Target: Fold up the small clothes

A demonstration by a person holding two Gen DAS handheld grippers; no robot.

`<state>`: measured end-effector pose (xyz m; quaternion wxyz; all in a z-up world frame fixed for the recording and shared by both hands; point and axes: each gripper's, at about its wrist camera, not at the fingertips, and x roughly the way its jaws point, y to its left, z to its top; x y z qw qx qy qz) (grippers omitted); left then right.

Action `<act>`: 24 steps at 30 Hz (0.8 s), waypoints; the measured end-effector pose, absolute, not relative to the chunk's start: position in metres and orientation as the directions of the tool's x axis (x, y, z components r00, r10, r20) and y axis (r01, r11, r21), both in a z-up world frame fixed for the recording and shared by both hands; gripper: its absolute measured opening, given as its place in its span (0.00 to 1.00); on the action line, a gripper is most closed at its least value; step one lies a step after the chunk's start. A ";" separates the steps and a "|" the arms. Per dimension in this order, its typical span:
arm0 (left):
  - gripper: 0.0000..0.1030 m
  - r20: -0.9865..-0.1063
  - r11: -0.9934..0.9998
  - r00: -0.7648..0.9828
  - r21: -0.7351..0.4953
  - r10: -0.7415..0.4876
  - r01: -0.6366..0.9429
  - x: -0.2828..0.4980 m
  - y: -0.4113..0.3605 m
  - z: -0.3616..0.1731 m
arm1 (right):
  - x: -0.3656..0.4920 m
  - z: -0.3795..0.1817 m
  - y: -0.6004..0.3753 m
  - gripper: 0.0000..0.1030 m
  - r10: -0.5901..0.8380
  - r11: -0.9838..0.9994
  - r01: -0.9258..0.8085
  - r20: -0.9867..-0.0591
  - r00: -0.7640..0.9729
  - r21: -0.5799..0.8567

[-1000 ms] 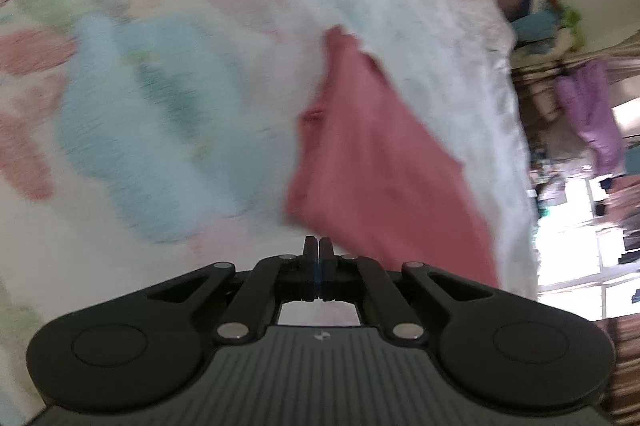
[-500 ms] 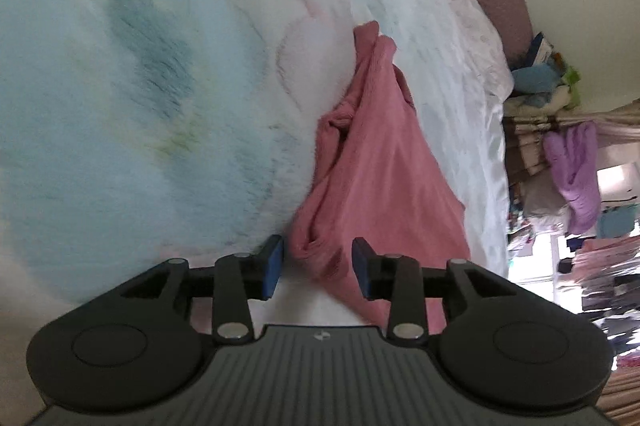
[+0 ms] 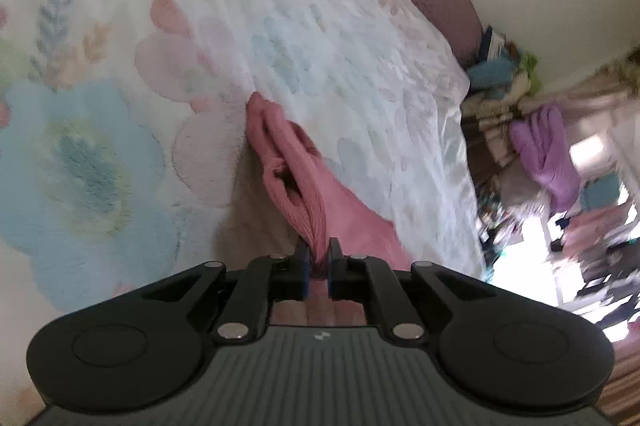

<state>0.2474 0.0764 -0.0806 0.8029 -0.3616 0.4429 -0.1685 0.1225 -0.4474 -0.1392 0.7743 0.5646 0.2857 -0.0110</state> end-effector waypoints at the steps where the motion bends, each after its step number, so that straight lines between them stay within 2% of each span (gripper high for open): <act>1: 0.07 -0.604 0.699 0.546 -0.714 -0.581 -0.046 0.240 0.076 -0.078 | 0.119 -0.132 -0.448 0.02 0.302 0.380 0.346 -0.469 0.830 0.858; 4: 0.07 -0.647 0.725 0.513 -0.685 -0.564 -0.068 0.221 0.078 -0.094 | 0.108 -0.123 -0.442 0.02 0.307 0.425 0.384 -0.529 0.791 0.820; 8: 0.07 -0.695 0.757 0.486 -0.646 -0.530 -0.100 0.213 0.076 -0.134 | 0.093 -0.155 -0.439 0.02 0.284 0.468 0.459 -0.620 0.731 0.755; 12: 0.08 -0.720 0.776 0.478 -0.620 -0.504 -0.115 0.225 0.074 -0.166 | 0.096 -0.194 -0.440 0.02 0.281 0.463 0.490 -0.646 0.709 0.739; 14: 0.11 -0.741 0.796 0.450 -0.597 -0.499 -0.101 0.233 0.070 -0.170 | 0.102 -0.202 -0.437 0.03 0.274 0.492 0.496 -0.669 0.691 0.715; 17: 0.22 -0.779 0.825 0.400 -0.558 -0.482 -0.094 0.243 0.065 -0.168 | 0.112 -0.201 -0.433 0.11 0.261 0.583 0.471 -0.702 0.662 0.662; 18: 0.29 -0.784 0.835 0.403 -0.544 -0.473 -0.078 0.242 0.065 -0.162 | 0.114 -0.196 -0.433 0.25 0.248 0.613 0.465 -0.715 0.654 0.638; 19: 0.41 -0.789 0.853 0.417 -0.519 -0.452 -0.057 0.241 0.065 -0.154 | 0.115 -0.191 -0.434 0.33 0.242 0.634 0.455 -0.720 0.651 0.625; 20: 0.46 -0.792 0.868 0.433 -0.494 -0.431 -0.040 0.240 0.066 -0.147 | 0.115 -0.185 -0.437 0.45 0.235 0.655 0.441 -0.720 0.653 0.614; 21: 0.52 -0.792 0.882 0.451 -0.471 -0.412 -0.022 0.241 0.066 -0.137 | 0.115 -0.178 -0.440 0.48 0.223 0.678 0.425 -0.718 0.659 0.600; 23: 0.53 -0.778 0.895 0.481 -0.445 -0.404 0.031 0.249 0.073 -0.121 | 0.121 -0.166 -0.447 0.50 0.216 0.710 0.392 -0.710 0.670 0.585; 24: 0.53 -0.770 0.895 0.490 -0.443 -0.409 0.051 0.257 0.072 -0.115 | 0.128 -0.161 -0.452 0.55 0.220 0.719 0.377 -0.706 0.674 0.584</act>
